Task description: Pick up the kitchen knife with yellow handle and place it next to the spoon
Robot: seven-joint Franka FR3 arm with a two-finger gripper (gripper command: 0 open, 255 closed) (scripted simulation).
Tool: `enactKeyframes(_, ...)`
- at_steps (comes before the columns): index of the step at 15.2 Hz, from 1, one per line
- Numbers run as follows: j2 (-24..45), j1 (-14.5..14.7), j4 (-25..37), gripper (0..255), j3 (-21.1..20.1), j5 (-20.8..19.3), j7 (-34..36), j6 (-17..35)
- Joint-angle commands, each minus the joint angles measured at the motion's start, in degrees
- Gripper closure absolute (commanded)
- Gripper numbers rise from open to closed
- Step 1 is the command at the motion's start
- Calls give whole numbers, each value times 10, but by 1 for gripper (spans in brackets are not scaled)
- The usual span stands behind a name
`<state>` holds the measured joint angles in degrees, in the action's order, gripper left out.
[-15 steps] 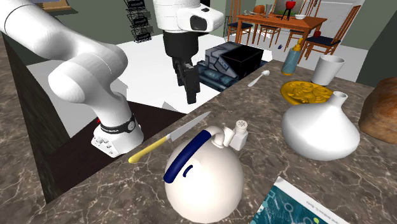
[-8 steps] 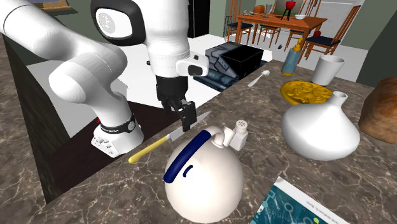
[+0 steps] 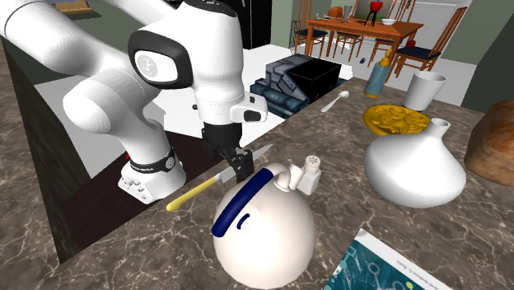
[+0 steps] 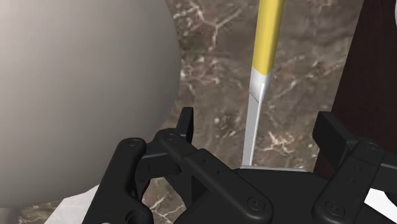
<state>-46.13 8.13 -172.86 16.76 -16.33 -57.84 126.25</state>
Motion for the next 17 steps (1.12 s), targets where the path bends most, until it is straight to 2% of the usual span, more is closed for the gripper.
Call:
enactKeyframes(1,9,-2,-7,0,4,-4,-1,16)
enactKeyframes(8,9,-2,-7,0,4,-4,-1,16)
enactKeyframes(9,9,-2,-7,255,3,-4,0,17)
enactKeyframes(17,25,1,-4,255,4,-4,2,30)
